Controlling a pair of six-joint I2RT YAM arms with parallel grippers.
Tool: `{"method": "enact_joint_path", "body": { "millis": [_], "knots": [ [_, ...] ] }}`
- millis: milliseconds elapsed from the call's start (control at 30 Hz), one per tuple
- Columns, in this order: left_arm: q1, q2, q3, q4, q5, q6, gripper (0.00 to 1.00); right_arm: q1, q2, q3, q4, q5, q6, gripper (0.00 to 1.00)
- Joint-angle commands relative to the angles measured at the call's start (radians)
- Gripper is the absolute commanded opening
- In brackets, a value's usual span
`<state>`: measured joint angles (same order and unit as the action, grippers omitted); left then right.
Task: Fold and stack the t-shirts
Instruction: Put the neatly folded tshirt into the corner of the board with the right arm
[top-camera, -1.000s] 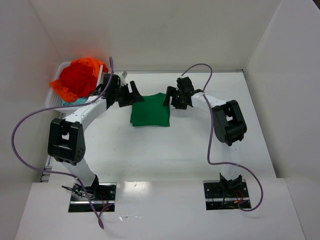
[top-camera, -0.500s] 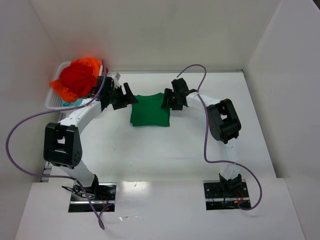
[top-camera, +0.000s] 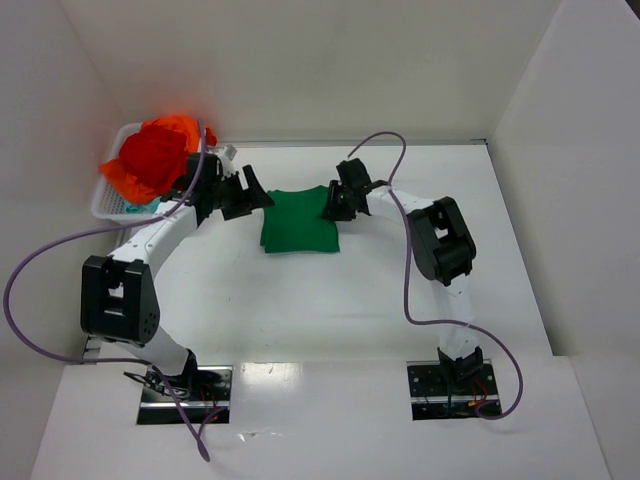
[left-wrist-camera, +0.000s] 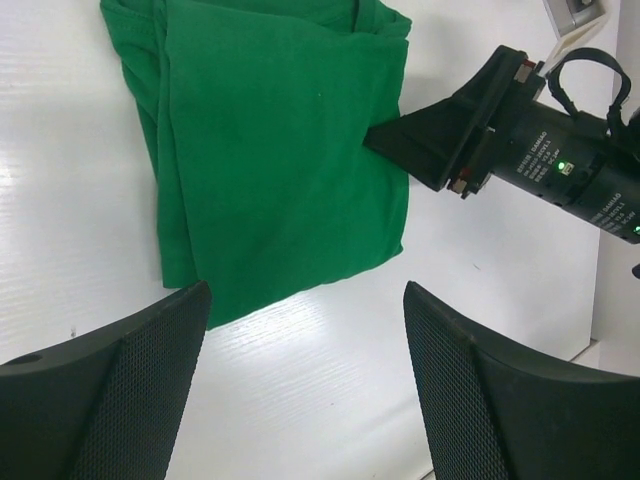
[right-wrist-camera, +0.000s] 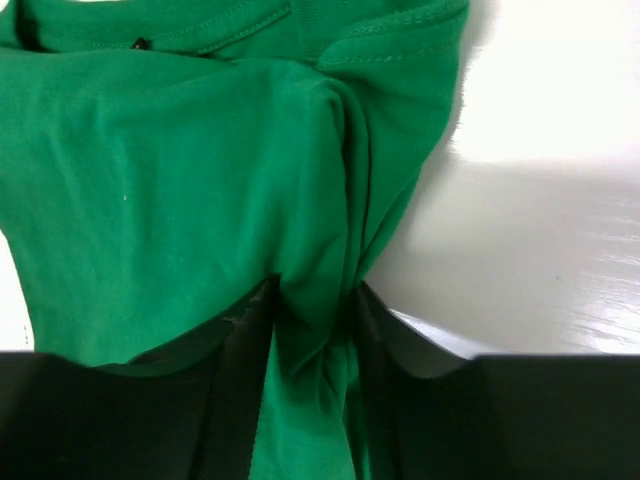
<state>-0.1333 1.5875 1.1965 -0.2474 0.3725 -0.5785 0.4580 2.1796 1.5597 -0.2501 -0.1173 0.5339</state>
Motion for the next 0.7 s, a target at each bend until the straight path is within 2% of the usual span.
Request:
{"method": "enact_joint_path", "body": {
  "millis": [0, 67, 100, 200, 333, 667],
  "knots": [
    [0.018, -0.046, -0.018, -0.001, 0.031, 0.025, 0.86, 0.015, 0.040, -0.003, 0.003, 0.013, 0.021, 0.37],
    [0.018, -0.046, -0.018, -0.012, 0.031, 0.025, 0.86, 0.015, 0.040, -0.003, 0.003, 0.033, 0.031, 0.25],
    [0.018, -0.046, -0.018, -0.012, 0.042, 0.025, 0.86, 0.015, 0.040, -0.003, 0.003, 0.042, 0.044, 0.11],
    [0.027, -0.057, -0.018, -0.021, 0.052, 0.025, 0.86, 0.015, 0.029, -0.003, 0.003, 0.082, 0.058, 0.00],
    [0.027, -0.075, -0.018, -0.030, 0.062, 0.025, 0.86, -0.004, 0.029, 0.057, -0.096, 0.134, 0.029, 0.00],
    [0.037, -0.103, -0.018, -0.050, 0.071, 0.043, 0.87, -0.212, -0.018, 0.209, -0.232, 0.246, -0.149, 0.00]
  ]
}}
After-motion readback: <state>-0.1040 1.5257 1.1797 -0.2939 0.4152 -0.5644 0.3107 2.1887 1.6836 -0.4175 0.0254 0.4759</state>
